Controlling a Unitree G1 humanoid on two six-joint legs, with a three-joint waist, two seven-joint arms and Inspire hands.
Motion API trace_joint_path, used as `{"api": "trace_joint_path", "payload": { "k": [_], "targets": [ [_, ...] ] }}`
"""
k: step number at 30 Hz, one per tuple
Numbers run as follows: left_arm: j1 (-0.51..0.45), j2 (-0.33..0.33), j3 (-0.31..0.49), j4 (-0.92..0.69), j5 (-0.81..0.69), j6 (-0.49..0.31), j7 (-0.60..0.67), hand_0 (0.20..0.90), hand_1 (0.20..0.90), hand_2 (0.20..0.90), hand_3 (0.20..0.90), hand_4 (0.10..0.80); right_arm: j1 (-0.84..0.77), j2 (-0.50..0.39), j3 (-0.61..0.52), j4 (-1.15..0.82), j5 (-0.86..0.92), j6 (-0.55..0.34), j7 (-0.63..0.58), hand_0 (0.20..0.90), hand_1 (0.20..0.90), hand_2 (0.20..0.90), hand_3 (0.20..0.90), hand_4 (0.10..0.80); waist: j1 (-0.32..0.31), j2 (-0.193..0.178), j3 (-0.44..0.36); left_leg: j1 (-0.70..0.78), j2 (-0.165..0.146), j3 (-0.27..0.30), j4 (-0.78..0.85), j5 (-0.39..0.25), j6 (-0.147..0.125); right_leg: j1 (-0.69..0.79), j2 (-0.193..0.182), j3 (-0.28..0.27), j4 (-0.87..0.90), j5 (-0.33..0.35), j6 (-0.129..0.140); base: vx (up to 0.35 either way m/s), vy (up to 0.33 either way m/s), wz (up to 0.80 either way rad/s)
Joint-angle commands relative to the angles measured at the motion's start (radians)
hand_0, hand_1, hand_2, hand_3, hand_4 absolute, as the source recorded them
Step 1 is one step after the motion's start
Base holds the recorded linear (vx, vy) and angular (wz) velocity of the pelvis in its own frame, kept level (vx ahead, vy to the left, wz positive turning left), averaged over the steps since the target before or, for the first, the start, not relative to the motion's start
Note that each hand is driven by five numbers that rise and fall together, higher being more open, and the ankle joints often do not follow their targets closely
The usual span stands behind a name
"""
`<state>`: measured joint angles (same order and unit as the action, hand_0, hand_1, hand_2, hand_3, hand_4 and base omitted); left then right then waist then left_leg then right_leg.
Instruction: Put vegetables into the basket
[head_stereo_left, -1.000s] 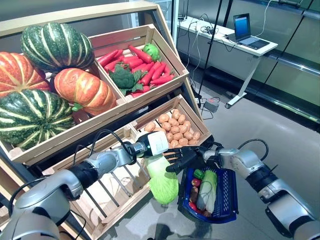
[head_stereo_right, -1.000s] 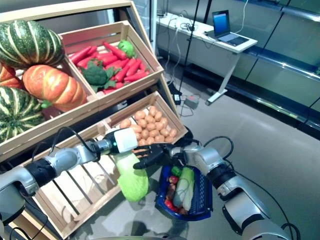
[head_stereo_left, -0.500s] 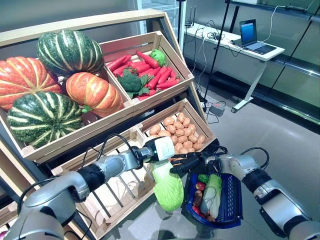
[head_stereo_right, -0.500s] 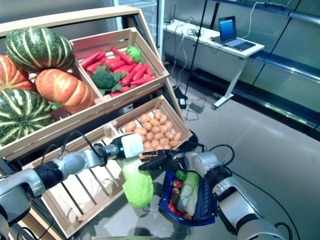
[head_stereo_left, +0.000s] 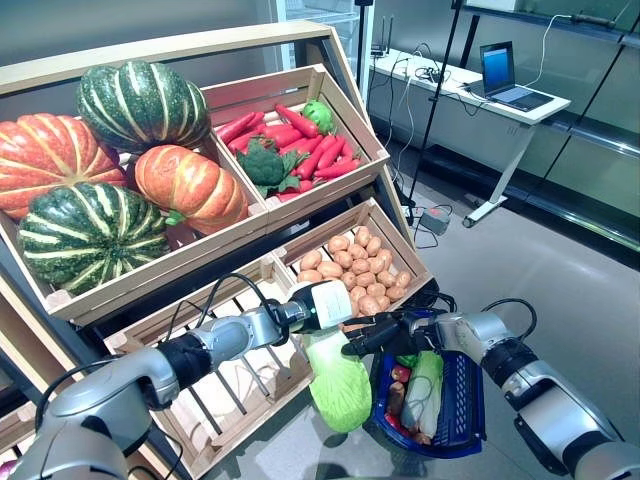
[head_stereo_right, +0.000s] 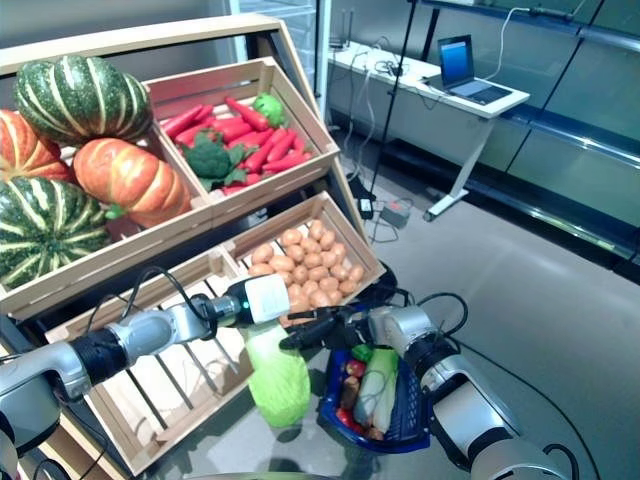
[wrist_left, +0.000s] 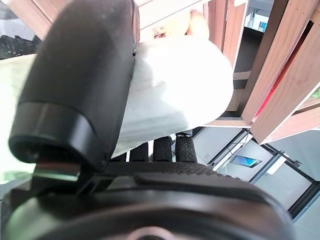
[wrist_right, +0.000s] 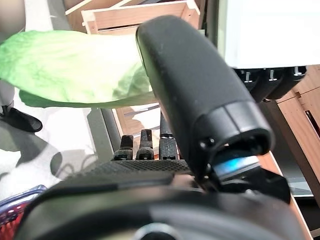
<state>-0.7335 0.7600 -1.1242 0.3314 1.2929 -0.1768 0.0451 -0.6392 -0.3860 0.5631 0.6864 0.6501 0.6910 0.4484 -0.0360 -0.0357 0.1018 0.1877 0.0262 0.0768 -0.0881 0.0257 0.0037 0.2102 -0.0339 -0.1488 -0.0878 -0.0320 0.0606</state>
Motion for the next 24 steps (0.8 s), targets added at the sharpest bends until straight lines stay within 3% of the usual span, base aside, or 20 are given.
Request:
{"api": "trace_joint_path", "payload": {
  "k": [1, 8, 10, 14, 24],
  "targets": [
    [-0.169, -0.023, 0.162, 0.006, -0.076, 0.224, 0.074, 0.3, 0.3, 0.3, 0.3, 0.4, -0.007, 0.013, 0.047, 0.057, -0.08, -0.013, 0.104, 0.9, 0.9, 0.9, 0.9, 0.8, 0.012, -0.002, -0.04, 0.019, -0.022, -0.018, 0.001, -0.083, 0.02, -0.003, 0.021, -0.019, 0.058, -0.056, -0.06, 0.0, 0.0, 0.0],
    [-0.171, -0.008, 0.176, 0.01, -0.091, 0.256, 0.048, 0.3, 0.3, 0.3, 0.3, 0.4, -0.02, -0.025, 0.065, 0.035, -0.253, -0.133, 0.017, 0.9, 0.9, 0.9, 0.9, 0.8, 0.004, -0.002, -0.034, 0.018, -0.021, -0.01, 0.001, -0.083, 0.019, -0.005, 0.022, -0.013, 0.054, -0.051, -0.059, -0.02, 0.0, -0.01],
    [-0.165, -0.007, 0.183, 0.019, -0.089, 0.254, 0.061, 0.3, 0.3, 0.3, 0.3, 0.4, -0.016, -0.021, 0.063, -0.005, -0.229, -0.109, 0.024, 0.9, 0.9, 0.9, 0.9, 0.8, 0.0, 0.0, -0.033, 0.017, -0.021, -0.007, 0.001, -0.081, 0.018, -0.007, 0.022, -0.009, 0.054, -0.05, -0.059, -0.033, 0.006, -0.03],
    [-0.145, -0.016, 0.205, 0.022, -0.081, 0.25, 0.085, 0.3, 0.3, 0.3, 0.3, 0.4, 0.026, 0.013, 0.054, -0.062, -0.105, -0.073, -0.005, 0.9, 0.9, 0.9, 0.9, 0.8, -0.002, 0.002, -0.03, 0.016, -0.021, -0.003, 0.001, -0.081, 0.018, -0.008, 0.022, -0.009, 0.053, -0.049, -0.059, -0.009, 0.001, -0.01],
    [-0.118, -0.062, 0.227, 0.029, -0.157, 0.196, 0.212, 0.3, 0.3, 0.3, 0.3, 0.4, 0.107, 0.126, -0.017, -0.026, 0.24, -0.125, -0.068, 0.9, 0.9, 0.9, 0.9, 0.8, 0.007, 0.009, -0.039, 0.013, -0.023, -0.003, 0.001, -0.084, 0.017, 0.002, 0.02, -0.02, 0.024, -0.038, -0.055, 0.0, 0.0, 0.0]
  ]
}}
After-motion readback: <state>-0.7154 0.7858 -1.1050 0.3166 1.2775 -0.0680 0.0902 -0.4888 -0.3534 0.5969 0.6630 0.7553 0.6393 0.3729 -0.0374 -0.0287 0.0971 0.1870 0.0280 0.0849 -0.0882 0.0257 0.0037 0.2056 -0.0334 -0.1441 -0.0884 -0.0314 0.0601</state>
